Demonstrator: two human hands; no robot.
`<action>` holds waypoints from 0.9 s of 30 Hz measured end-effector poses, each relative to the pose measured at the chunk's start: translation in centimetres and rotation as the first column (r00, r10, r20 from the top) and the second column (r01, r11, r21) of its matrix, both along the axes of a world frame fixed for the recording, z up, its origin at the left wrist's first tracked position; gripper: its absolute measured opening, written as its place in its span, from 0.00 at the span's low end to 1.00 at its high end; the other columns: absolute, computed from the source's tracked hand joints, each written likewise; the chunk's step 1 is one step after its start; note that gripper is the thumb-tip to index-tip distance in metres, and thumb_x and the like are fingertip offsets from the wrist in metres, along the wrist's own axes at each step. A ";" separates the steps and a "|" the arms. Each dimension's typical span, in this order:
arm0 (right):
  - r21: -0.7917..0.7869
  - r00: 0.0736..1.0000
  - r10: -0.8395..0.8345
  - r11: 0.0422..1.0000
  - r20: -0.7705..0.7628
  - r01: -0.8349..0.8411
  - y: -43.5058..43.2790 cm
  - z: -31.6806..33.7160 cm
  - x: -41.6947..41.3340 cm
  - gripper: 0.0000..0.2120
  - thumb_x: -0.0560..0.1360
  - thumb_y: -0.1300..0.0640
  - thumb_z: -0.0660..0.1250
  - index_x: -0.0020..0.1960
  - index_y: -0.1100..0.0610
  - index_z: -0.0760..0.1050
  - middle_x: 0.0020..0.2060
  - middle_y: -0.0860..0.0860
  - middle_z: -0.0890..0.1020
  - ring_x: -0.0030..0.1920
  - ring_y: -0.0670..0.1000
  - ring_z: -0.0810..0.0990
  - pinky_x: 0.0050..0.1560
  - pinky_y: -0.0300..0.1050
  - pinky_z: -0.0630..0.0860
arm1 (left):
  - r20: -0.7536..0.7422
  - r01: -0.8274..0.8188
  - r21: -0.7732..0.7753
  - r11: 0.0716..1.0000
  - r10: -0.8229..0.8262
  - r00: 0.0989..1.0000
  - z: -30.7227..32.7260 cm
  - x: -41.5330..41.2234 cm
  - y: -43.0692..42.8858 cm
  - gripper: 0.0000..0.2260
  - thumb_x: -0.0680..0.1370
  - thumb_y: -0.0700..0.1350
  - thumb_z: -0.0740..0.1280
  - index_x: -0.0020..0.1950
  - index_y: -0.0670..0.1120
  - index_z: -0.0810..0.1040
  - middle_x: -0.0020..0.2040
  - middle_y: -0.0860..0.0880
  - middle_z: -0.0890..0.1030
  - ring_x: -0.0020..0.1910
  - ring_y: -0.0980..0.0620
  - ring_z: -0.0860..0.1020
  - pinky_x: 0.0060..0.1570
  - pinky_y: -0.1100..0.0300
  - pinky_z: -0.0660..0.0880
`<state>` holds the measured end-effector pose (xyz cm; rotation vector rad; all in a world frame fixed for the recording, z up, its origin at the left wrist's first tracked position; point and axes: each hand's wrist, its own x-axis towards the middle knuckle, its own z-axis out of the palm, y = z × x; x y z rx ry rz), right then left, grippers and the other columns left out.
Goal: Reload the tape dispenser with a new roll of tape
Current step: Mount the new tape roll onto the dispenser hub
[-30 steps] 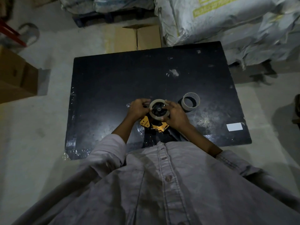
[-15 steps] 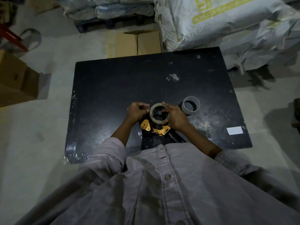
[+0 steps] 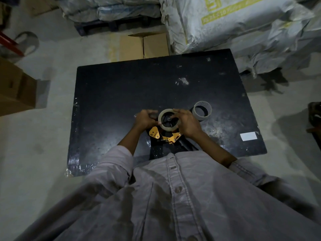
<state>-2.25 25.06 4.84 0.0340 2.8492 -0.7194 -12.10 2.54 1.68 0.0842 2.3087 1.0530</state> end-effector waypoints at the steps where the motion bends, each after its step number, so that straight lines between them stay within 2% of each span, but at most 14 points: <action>1: -0.001 1.000 -0.006 1.000 -0.010 0.006 -0.1 0.1 -0.1 0.29 0.73 0.69 0.77 0.71 0.51 0.84 0.80 0.50 0.75 0.76 0.59 0.74 0.72 0.59 0.78 | 0.003 0.056 0.017 0.998 -0.056 0.998 0.1 -0.5 0.0 0.37 0.68 0.39 0.88 0.76 0.50 0.82 0.67 0.47 0.87 0.67 0.50 0.85 0.68 0.47 0.84; 2: -0.005 1.000 -0.010 1.000 -0.016 0.010 -0.1 0.1 -0.1 0.29 0.72 0.68 0.77 0.71 0.52 0.84 0.79 0.51 0.76 0.76 0.60 0.74 0.72 0.60 0.79 | -0.010 0.104 0.020 0.994 -0.104 0.995 0.1 -1.0 0.0 0.41 0.67 0.37 0.88 0.78 0.51 0.80 0.71 0.47 0.85 0.70 0.49 0.83 0.71 0.45 0.82; 4: -0.036 0.999 -0.040 0.999 -0.010 0.039 0.0 0.0 -0.3 0.29 0.71 0.66 0.79 0.71 0.53 0.83 0.78 0.54 0.76 0.76 0.61 0.75 0.71 0.60 0.79 | -0.023 0.133 0.008 0.991 -0.133 0.991 -0.1 -1.3 0.2 0.37 0.66 0.35 0.87 0.74 0.50 0.84 0.68 0.48 0.88 0.69 0.49 0.85 0.71 0.43 0.82; 7: -0.099 0.993 -0.116 0.988 -0.007 0.115 0.6 -0.1 -0.4 0.31 0.72 0.65 0.78 0.74 0.54 0.81 0.75 0.57 0.78 0.73 0.62 0.79 0.68 0.59 0.81 | -0.041 0.070 -0.027 0.997 -0.071 0.997 0.2 -0.6 0.6 0.25 0.64 0.36 0.89 0.59 0.45 0.90 0.53 0.49 0.92 0.55 0.52 0.90 0.63 0.45 0.86; 9: -0.164 0.979 -0.201 0.966 0.018 0.202 1.0 -0.1 -0.5 0.33 0.72 0.66 0.78 0.76 0.54 0.80 0.72 0.57 0.81 0.67 0.61 0.84 0.66 0.56 0.82 | -0.056 0.040 -0.065 0.997 -0.044 0.997 0.1 -0.3 0.5 0.19 0.62 0.41 0.91 0.48 0.47 0.89 0.44 0.50 0.91 0.48 0.52 0.91 0.56 0.47 0.88; 11: -0.223 0.968 -0.242 0.942 0.071 0.252 1.2 0.0 -0.4 0.33 0.74 0.66 0.79 0.78 0.55 0.77 0.69 0.55 0.85 0.61 0.61 0.87 0.63 0.52 0.82 | -0.044 0.050 -0.097 0.994 -0.054 0.998 0.2 -0.4 0.2 0.17 0.62 0.43 0.91 0.44 0.46 0.88 0.42 0.50 0.90 0.46 0.51 0.90 0.54 0.46 0.88; 13: -0.251 0.962 -0.254 0.929 0.104 0.272 1.2 -0.1 -0.4 0.32 0.75 0.65 0.79 0.78 0.57 0.76 0.68 0.54 0.86 0.59 0.61 0.88 0.63 0.51 0.82 | -0.024 0.032 -0.051 0.998 -0.034 0.999 0.7 -0.9 0.2 0.16 0.66 0.41 0.90 0.48 0.45 0.88 0.45 0.49 0.90 0.49 0.49 0.90 0.57 0.44 0.87; 15: -0.239 0.959 -0.262 0.929 0.111 0.282 1.0 -0.2 -0.4 0.31 0.75 0.63 0.81 0.77 0.57 0.78 0.67 0.54 0.87 0.59 0.60 0.89 0.63 0.50 0.83 | -0.001 0.006 0.037 0.999 -0.006 1.000 1.7 -1.3 0.6 0.21 0.70 0.38 0.87 0.61 0.45 0.87 0.55 0.45 0.90 0.58 0.47 0.88 0.63 0.46 0.86; 17: -0.247 0.953 -0.275 0.922 0.127 0.299 1.1 -0.3 -0.6 0.30 0.75 0.61 0.81 0.76 0.57 0.80 0.64 0.54 0.88 0.58 0.57 0.89 0.61 0.47 0.83 | 0.022 0.064 0.080 0.995 -0.066 0.998 2.4 -1.4 1.3 0.30 0.73 0.36 0.84 0.74 0.45 0.82 0.68 0.43 0.87 0.68 0.46 0.84 0.68 0.47 0.83; 20: -0.385 0.942 -0.244 0.866 0.230 0.319 1.5 -0.8 -0.5 0.33 0.79 0.60 0.80 0.81 0.56 0.74 0.63 0.51 0.86 0.51 0.47 0.86 0.54 0.37 0.80 | -0.016 0.127 0.026 0.992 -0.127 0.992 0.9 -1.2 1.8 0.29 0.74 0.36 0.83 0.74 0.48 0.83 0.68 0.47 0.87 0.68 0.47 0.85 0.70 0.42 0.82; 23: -0.480 0.951 -0.164 0.833 0.263 0.276 2.0 -1.7 -0.2 0.37 0.80 0.60 0.78 0.85 0.49 0.69 0.77 0.49 0.79 0.69 0.52 0.82 0.70 0.48 0.81 | -0.046 0.088 0.043 0.995 -0.086 0.995 -0.1 -0.6 1.9 0.29 0.73 0.34 0.83 0.73 0.48 0.85 0.66 0.48 0.88 0.66 0.48 0.86 0.69 0.42 0.83; 24: -0.486 0.950 -0.167 0.828 0.262 0.280 2.2 -1.9 -0.1 0.36 0.80 0.60 0.79 0.85 0.49 0.70 0.77 0.50 0.79 0.71 0.52 0.81 0.72 0.50 0.80 | -0.056 0.081 0.041 0.996 -0.079 0.995 0.4 -0.4 2.0 0.29 0.73 0.34 0.83 0.73 0.48 0.85 0.66 0.47 0.88 0.65 0.48 0.86 0.69 0.45 0.83; 25: -0.482 0.945 -0.191 0.823 0.265 0.302 2.3 -1.8 0.0 0.35 0.79 0.60 0.80 0.83 0.52 0.73 0.76 0.52 0.81 0.70 0.52 0.82 0.70 0.47 0.81 | -0.057 0.075 0.044 0.996 -0.073 0.996 0.7 -0.3 2.1 0.28 0.73 0.33 0.82 0.73 0.46 0.85 0.66 0.47 0.88 0.65 0.49 0.86 0.68 0.47 0.83; 27: -0.448 0.929 -0.269 0.819 0.254 0.359 2.7 -1.7 0.5 0.30 0.77 0.59 0.83 0.76 0.58 0.80 0.69 0.54 0.86 0.63 0.49 0.86 0.59 0.32 0.81 | -0.055 0.061 0.047 0.997 -0.058 0.997 0.7 -0.1 2.3 0.28 0.73 0.31 0.82 0.72 0.45 0.85 0.65 0.46 0.88 0.63 0.50 0.85 0.66 0.51 0.82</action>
